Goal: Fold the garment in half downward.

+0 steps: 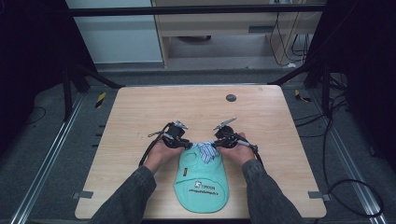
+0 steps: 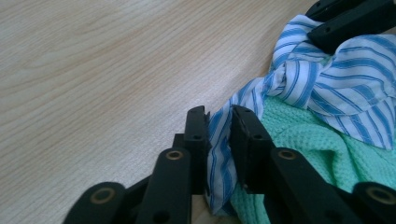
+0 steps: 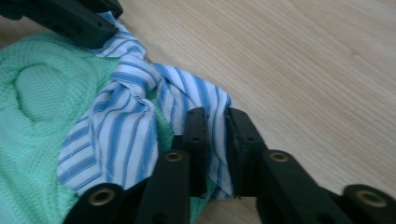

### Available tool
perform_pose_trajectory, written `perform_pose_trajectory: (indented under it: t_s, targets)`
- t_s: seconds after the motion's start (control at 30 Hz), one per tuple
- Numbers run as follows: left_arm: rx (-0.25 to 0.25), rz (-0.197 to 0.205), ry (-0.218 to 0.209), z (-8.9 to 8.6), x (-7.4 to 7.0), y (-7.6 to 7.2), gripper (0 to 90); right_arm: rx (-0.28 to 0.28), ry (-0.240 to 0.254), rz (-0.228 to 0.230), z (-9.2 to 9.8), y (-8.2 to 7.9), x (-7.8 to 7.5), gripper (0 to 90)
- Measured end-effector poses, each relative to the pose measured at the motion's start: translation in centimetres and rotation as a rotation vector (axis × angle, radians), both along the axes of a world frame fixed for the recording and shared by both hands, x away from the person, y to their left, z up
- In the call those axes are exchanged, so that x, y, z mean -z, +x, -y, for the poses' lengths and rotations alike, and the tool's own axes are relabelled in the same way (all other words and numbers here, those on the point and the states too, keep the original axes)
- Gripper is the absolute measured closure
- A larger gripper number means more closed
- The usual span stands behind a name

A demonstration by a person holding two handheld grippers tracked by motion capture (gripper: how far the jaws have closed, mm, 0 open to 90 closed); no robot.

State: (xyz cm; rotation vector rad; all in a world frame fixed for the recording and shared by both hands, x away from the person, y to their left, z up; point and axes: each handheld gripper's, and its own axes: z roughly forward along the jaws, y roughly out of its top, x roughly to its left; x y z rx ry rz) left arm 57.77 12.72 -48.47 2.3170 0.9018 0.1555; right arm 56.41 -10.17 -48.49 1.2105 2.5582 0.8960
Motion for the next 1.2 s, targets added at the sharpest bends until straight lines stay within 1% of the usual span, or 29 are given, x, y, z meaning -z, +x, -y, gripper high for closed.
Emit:
perform_pose_trajectory:
  t_s: [0.03,0.1,0.2,0.23,0.27,0.3,0.4,0.43,0.57,0.63,0.73,0.93,1.0,1.2]
  targets:
    - [-0.007,-0.002,-0.01,0.0,0.0,0.0,78.8,-0.002,0.003,-0.006,-0.1,0.0,0.0,82.5]
    - [0.003,0.002,-0.002,-0.1,-0.1,-0.1,82.5,-0.013,-0.001,0.007,0.0,0.0,-0.1,83.1]
    - [0.002,0.01,-0.013,-0.2,-0.6,-0.2,84.5,-0.011,0.008,0.022,0.2,-0.1,-0.4,83.7]
    - [0.003,0.017,-0.017,-0.2,-0.8,-0.2,84.7,-0.015,0.018,0.035,0.3,-0.2,-0.6,83.7]
    - [0.008,0.023,-0.013,-0.2,-1.1,-0.3,84.8,-0.019,0.019,0.044,0.4,-0.3,-0.9,83.8]
    - [0.014,0.035,-0.012,-0.2,-1.4,-0.4,84.8,-0.018,0.02,0.044,0.4,-0.4,-1.1,83.8]
    - [0.022,0.055,-0.014,-0.1,-2.3,-0.7,85.0,-0.044,0.022,0.079,0.5,-0.7,-2.0,83.9]
    - [0.026,0.058,-0.012,-0.1,-2.4,-0.7,85.0,-0.04,0.022,0.078,0.5,-0.8,-2.3,83.9]
    - [0.032,0.067,-0.018,-0.4,-3.1,-0.8,85.1,-0.053,0.034,0.096,0.5,-1.1,-3.1,84.0]
    - [0.027,0.075,-0.029,-0.5,-3.4,-0.9,85.1,-0.059,0.035,0.107,0.5,-1.2,-3.5,84.0]
    - [0.029,0.091,-0.031,-0.6,-3.8,-1.1,85.2,-0.068,0.027,0.118,0.4,-1.3,-4.1,84.0]
    - [0.03,0.096,-0.044,-0.9,-4.4,-1.2,85.4,-0.081,0.024,0.131,0.3,-1.4,-4.8,84.3]
    - [0.028,0.098,-0.049,-1.1,-4.5,-1.1,85.4,-0.079,0.033,0.135,0.3,-1.3,-5.0,84.3]
    - [0.028,0.103,-0.046,-1.2,-4.8,-1.0,85.5,-0.086,0.035,0.144,0.2,-1.4,-5.2,84.4]
